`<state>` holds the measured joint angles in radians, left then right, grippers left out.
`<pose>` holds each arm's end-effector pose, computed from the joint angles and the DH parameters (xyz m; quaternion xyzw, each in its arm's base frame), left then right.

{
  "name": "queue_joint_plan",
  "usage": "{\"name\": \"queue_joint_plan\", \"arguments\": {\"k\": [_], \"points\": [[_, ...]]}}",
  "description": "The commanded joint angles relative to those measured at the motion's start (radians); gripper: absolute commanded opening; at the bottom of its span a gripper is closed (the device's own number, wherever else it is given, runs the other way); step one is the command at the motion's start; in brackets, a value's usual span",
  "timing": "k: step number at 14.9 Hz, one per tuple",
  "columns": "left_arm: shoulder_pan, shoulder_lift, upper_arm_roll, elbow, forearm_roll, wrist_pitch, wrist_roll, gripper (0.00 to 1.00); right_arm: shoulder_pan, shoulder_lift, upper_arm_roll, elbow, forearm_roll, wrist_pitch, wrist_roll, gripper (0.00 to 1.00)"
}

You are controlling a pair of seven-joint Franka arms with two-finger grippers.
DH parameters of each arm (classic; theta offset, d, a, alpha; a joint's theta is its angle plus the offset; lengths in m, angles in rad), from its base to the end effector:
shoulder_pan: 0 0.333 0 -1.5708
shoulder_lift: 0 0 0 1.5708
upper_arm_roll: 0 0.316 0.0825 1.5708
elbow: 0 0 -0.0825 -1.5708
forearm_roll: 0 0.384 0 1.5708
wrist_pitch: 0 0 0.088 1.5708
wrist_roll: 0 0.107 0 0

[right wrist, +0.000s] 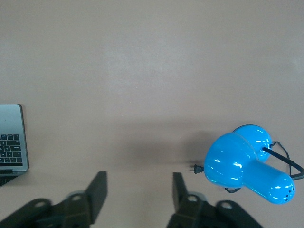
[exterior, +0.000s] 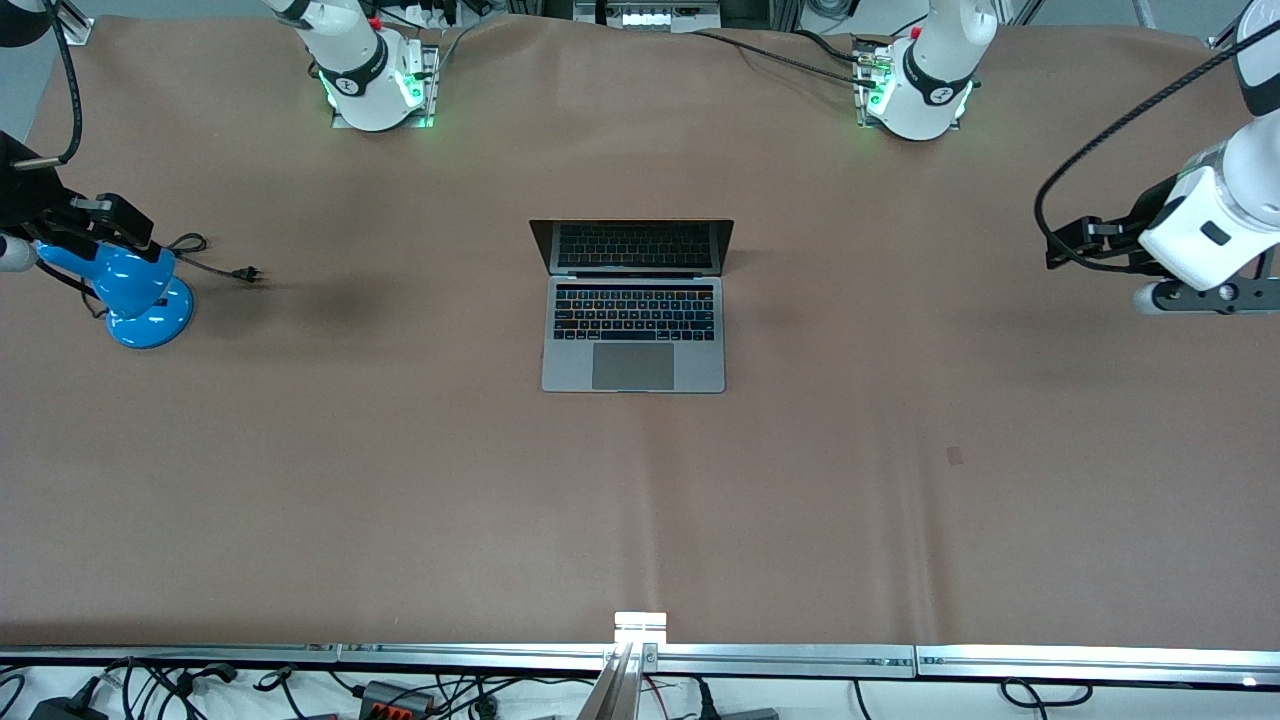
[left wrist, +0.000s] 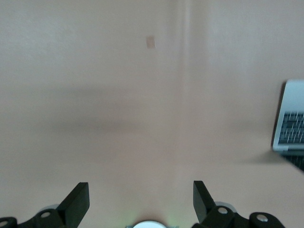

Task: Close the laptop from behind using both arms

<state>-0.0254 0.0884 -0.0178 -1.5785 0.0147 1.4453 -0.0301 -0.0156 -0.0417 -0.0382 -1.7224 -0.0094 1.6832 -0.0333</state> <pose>0.5621 -0.0222 0.5620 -0.9938 0.0065 0.1102 0.0106 0.5474 -0.0308 0.5853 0.9999 -0.0097 0.0011 0.0039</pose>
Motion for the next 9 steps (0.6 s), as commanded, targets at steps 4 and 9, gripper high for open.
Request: {"name": "queue_joint_plan", "arguments": {"k": [4, 9], "points": [[0.007, 0.001, -0.004, -0.002, -0.016, -0.045, 0.065, 0.01, 0.005, -0.015, 0.001, -0.012, 0.002, 0.000, -0.011, 0.00], [0.007, 0.007, -0.004, -0.003, -0.039, -0.051, 0.067, 0.01, 0.046, 0.005, 0.001, -0.014, 0.006, -0.083, 0.001, 0.00]]}}
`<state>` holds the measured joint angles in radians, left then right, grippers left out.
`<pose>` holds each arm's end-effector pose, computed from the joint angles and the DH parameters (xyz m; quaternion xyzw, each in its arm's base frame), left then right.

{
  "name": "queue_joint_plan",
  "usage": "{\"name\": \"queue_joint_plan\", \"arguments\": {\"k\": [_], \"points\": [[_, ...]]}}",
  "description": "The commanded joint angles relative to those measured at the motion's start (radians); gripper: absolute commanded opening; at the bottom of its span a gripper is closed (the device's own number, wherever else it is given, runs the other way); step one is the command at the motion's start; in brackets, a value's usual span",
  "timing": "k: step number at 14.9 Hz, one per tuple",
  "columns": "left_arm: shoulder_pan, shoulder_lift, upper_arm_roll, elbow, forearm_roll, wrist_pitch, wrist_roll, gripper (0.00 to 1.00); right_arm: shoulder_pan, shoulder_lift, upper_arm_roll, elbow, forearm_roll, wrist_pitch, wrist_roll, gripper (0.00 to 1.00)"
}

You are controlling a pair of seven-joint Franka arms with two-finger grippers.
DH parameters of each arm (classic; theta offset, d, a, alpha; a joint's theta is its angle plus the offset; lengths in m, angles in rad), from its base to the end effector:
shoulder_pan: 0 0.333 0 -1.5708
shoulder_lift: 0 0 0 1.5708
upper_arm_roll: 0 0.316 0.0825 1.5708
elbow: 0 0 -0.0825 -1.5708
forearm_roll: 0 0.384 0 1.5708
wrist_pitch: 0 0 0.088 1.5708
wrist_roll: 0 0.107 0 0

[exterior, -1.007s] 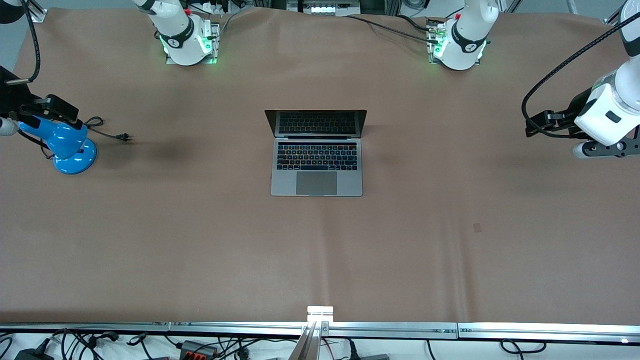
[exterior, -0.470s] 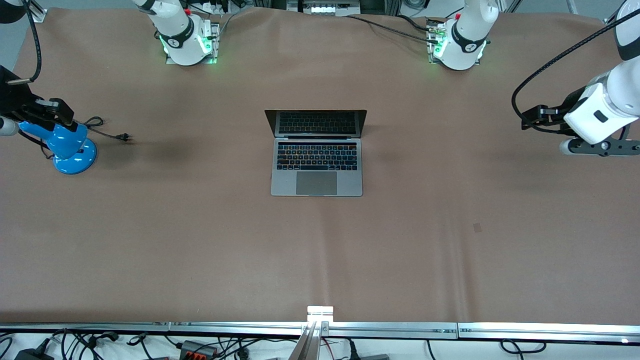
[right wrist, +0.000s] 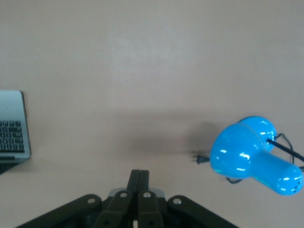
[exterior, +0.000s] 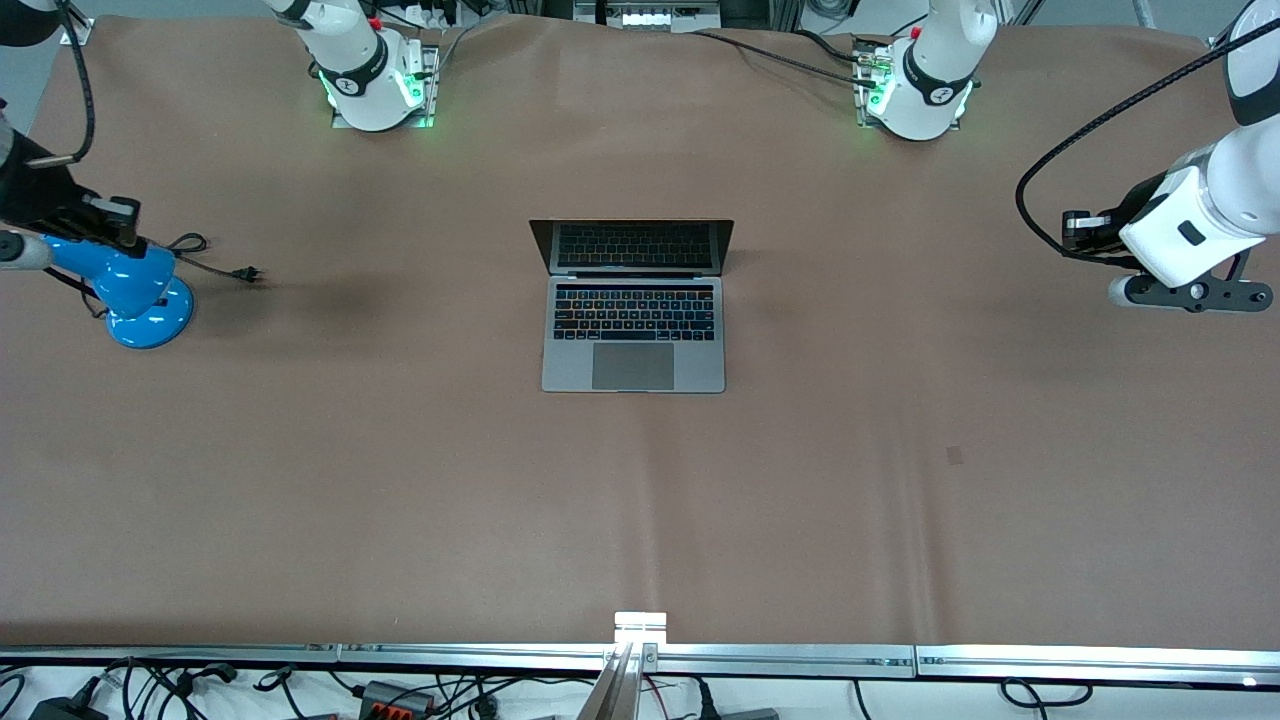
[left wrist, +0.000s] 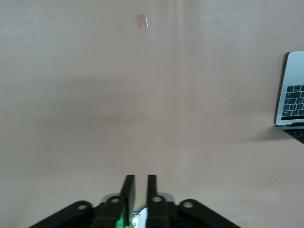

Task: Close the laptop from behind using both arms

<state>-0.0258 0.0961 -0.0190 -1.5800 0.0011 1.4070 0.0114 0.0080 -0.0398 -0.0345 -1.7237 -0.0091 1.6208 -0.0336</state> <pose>0.5588 -0.0245 0.5548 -0.9906 0.0279 0.1341 0.0019 0.5416 -0.0156 0.5783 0.9995 0.0040 -0.0317 0.0029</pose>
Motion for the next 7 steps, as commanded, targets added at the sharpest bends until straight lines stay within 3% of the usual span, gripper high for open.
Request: {"name": "queue_joint_plan", "arguments": {"k": [1, 4, 7], "points": [[0.007, -0.001, -0.002, -0.002, -0.033, -0.016, 0.025, 0.01, 0.036, 0.014, -0.002, -0.020, 0.012, -0.025, 0.004, 0.00], [0.003, 0.022, -0.005, -0.018, -0.156, -0.019, 0.022, 0.00, 0.053, 0.070, -0.002, -0.031, 0.115, -0.047, 0.004, 0.00], [-0.046, 0.074, -0.080, -0.040, -0.301, -0.042, -0.031, 0.00, 0.098, 0.116, -0.002, -0.082, 0.233, -0.073, -0.011, 0.00]]}}
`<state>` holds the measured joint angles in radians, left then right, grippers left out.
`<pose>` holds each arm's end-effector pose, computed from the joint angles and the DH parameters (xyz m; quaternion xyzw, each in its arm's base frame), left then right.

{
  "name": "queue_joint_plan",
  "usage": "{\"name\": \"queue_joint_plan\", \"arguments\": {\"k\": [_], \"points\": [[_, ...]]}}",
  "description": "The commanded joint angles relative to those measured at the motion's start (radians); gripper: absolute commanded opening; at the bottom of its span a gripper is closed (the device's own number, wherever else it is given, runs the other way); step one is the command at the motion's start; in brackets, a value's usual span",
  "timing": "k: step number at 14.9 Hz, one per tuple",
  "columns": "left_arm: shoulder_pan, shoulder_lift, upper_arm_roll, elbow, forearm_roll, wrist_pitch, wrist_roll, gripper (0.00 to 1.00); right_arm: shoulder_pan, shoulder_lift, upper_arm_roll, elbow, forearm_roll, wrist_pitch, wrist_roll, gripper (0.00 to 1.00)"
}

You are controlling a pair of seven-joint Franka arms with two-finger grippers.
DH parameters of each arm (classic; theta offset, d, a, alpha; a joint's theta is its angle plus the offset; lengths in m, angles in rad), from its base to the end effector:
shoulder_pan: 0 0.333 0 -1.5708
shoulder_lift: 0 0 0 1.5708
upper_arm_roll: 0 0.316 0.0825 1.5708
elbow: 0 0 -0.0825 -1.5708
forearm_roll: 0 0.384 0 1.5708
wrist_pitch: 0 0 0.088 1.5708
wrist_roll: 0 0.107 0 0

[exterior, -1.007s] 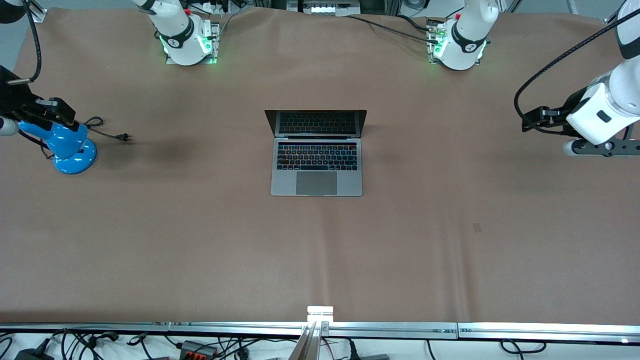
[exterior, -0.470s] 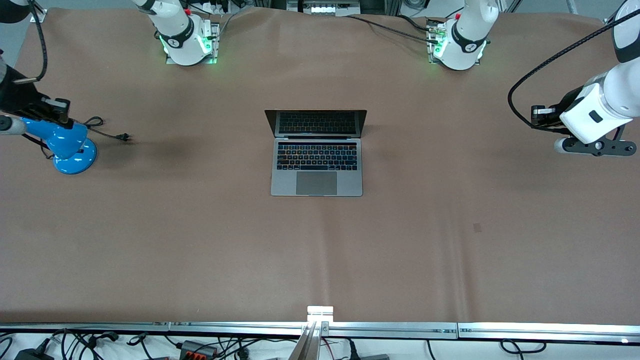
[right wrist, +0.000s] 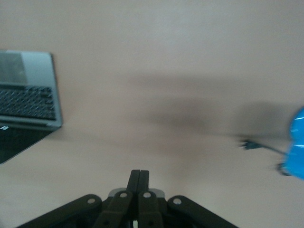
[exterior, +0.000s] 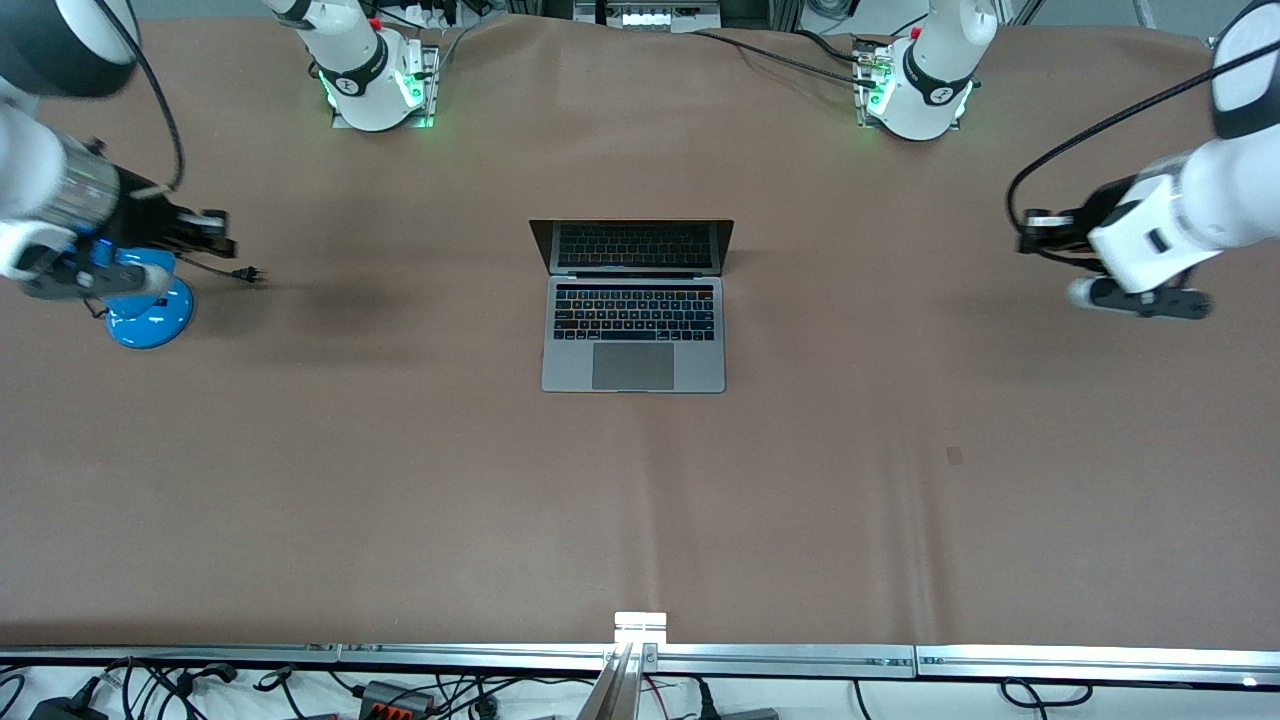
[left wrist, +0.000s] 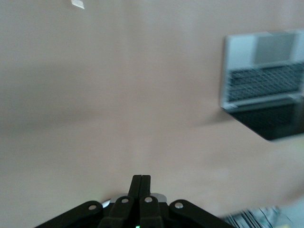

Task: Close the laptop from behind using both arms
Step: 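Move both grippers toward the laptop lid's back edge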

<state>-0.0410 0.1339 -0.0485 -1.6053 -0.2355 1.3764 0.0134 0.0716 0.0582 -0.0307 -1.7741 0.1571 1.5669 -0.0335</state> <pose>0.5565 -0.0770 0.5244 0.9750 -0.0521 -0.1835 0.1138 0.5490 0.0396 0.4990 -0.9879 -0.0266 0.1322 0.0764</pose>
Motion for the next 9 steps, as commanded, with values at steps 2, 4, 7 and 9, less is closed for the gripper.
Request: {"name": "queue_joint_plan", "arguments": {"k": [2, 4, 7, 9], "points": [[-0.037, 0.033, -0.128, -0.109, -0.151, 0.048, -0.137, 0.00, 0.094, 0.029, -0.006, -0.077, 0.107, -0.010, -0.011, 0.00], [-0.033, 0.001, -0.227, -0.213, -0.177, 0.131, -0.180, 0.00, 0.192, 0.031, -0.006, -0.108, 0.117, -0.008, 0.001, 0.00], [-0.031, -0.100, -0.330, -0.427, -0.263, 0.303, -0.187, 0.00, 0.324, 0.025, -0.008, -0.149, 0.186, 0.001, 0.070, 0.00], [-0.031, -0.146, -0.395, -0.531, -0.309, 0.399, -0.200, 0.00, 0.376, 0.014, -0.008, -0.200, 0.261, 0.034, 0.104, 0.00]]}}
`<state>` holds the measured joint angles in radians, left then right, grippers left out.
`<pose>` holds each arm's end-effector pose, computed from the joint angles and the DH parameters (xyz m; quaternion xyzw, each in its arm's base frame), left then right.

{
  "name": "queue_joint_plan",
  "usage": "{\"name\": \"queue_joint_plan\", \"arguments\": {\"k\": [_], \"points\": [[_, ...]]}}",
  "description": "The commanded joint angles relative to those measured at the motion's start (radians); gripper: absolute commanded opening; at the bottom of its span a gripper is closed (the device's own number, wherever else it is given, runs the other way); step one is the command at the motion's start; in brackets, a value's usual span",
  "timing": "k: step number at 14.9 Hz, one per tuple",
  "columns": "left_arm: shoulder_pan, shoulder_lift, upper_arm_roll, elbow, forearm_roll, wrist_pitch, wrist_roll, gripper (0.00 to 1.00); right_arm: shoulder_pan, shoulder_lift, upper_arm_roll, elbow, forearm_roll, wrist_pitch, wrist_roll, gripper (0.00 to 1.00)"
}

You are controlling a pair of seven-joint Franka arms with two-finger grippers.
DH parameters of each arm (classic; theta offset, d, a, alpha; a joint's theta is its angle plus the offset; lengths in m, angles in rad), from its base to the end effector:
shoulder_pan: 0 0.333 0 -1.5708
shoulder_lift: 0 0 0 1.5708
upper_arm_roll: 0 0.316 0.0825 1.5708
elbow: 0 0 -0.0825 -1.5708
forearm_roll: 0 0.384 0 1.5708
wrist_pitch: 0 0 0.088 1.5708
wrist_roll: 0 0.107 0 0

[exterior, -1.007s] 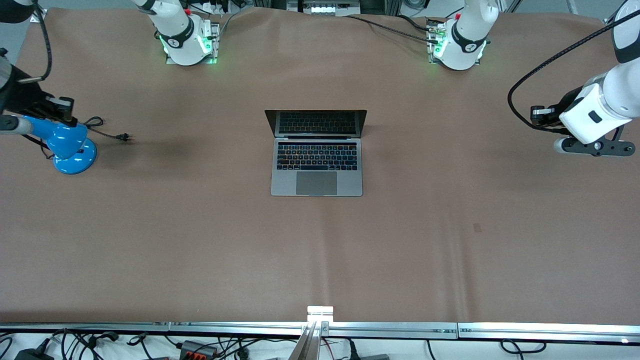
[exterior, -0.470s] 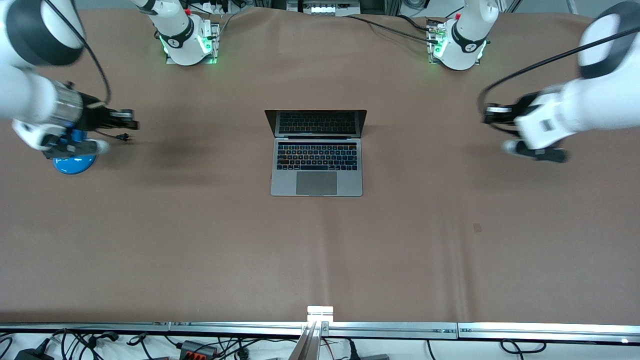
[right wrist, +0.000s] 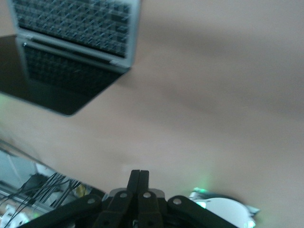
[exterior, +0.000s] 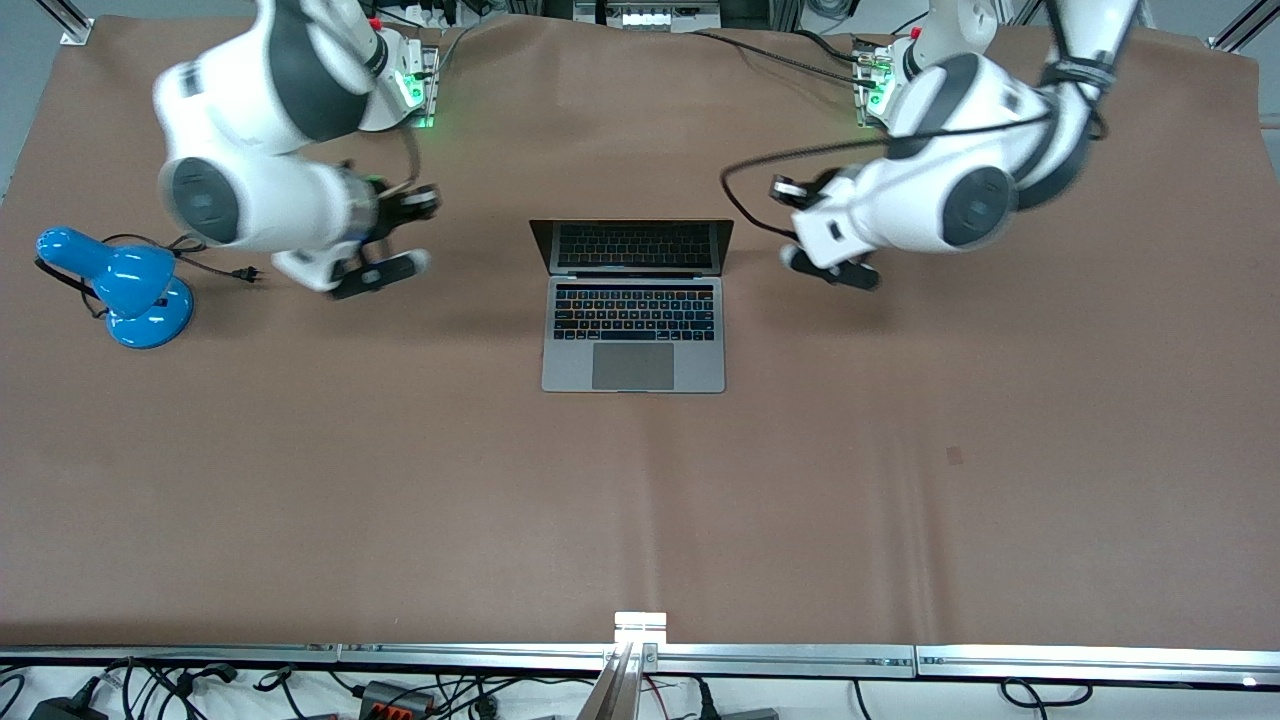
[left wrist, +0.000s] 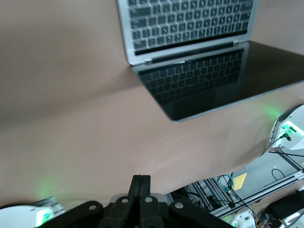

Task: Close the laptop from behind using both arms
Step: 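Move both grippers toward the laptop lid's back edge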

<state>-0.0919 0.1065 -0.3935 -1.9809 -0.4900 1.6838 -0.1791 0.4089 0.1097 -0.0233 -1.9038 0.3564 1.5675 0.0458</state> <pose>0.4533 -0.2860 0.4035 0.9460 -0.0740 -0.2630 0.1742 0.4816 0.2362 0.4196 -0.9528 -0.1240 0.2493 0.1212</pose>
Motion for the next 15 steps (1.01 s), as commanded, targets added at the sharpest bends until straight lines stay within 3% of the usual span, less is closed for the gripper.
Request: {"name": "queue_joint_plan", "arguments": {"k": [1, 4, 6, 11, 15], "points": [[0.020, -0.119, -0.083, -0.192, -0.096, 0.120, -0.023, 0.00, 0.057, -0.038, -0.014, -0.101, 0.082, 0.063, 0.029, 0.00], [0.015, -0.119, -0.198, -0.240, -0.111, 0.264, -0.114, 0.00, 0.131, -0.035, -0.014, -0.198, 0.199, 0.213, 0.048, 0.00], [0.018, -0.111, -0.275, -0.265, -0.110, 0.367, -0.158, 0.00, 0.178, -0.025, -0.015, -0.208, 0.200, 0.253, 0.089, 0.00], [0.015, -0.010, -0.274, -0.253, -0.090, 0.562, -0.151, 0.00, 0.243, 0.019, -0.015, -0.213, 0.199, 0.347, 0.140, 0.00], [0.024, 0.119, -0.265, -0.156, 0.028, 0.583, -0.163, 0.00, 0.251, 0.053, -0.017, -0.201, 0.197, 0.425, 0.140, 0.00]]}}
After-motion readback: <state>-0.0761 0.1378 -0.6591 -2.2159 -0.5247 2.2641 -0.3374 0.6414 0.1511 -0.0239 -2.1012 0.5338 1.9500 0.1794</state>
